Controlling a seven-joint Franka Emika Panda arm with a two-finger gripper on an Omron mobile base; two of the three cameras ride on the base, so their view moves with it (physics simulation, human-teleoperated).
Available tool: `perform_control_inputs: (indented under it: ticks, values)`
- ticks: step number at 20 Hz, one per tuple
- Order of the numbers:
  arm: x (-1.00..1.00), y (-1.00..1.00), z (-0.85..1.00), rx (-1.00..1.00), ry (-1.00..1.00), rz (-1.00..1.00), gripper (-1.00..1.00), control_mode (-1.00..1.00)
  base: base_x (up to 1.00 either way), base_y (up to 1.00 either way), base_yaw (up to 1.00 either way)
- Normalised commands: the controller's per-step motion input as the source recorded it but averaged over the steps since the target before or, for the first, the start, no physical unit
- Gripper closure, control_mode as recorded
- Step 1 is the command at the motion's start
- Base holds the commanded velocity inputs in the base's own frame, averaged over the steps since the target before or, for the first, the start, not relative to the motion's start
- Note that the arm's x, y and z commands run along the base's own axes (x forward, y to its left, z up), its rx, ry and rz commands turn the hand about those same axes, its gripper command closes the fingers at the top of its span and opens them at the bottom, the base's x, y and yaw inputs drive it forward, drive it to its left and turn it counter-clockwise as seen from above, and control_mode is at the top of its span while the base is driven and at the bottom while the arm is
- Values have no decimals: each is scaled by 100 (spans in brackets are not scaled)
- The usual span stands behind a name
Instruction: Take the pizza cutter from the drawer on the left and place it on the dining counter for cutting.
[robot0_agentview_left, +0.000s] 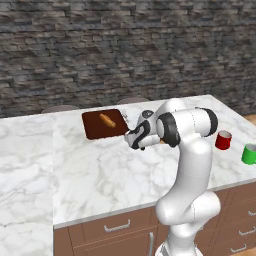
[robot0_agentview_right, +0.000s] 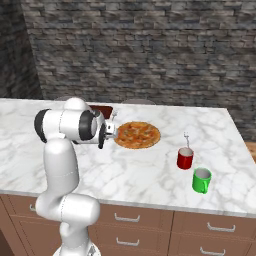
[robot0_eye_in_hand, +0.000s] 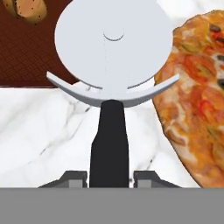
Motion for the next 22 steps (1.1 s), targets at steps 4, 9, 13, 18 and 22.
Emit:
perform_control_inputs:
  ticks: [4,9,13,18,22]
  values:
    - [0,-1,-9,0,0,-1,-100,-100,0,0,0]
    - [0,0,0,0,0,0,-100,-100,0,0,0]
    - [0,0,0,0,0,0,-100,-100,0,0,0]
    - [-4,0,42,0,0,-5,-100,-100,0,0,0]
    - [-61,0,84,-2,-2,-2,-100,-100,0,0,0]
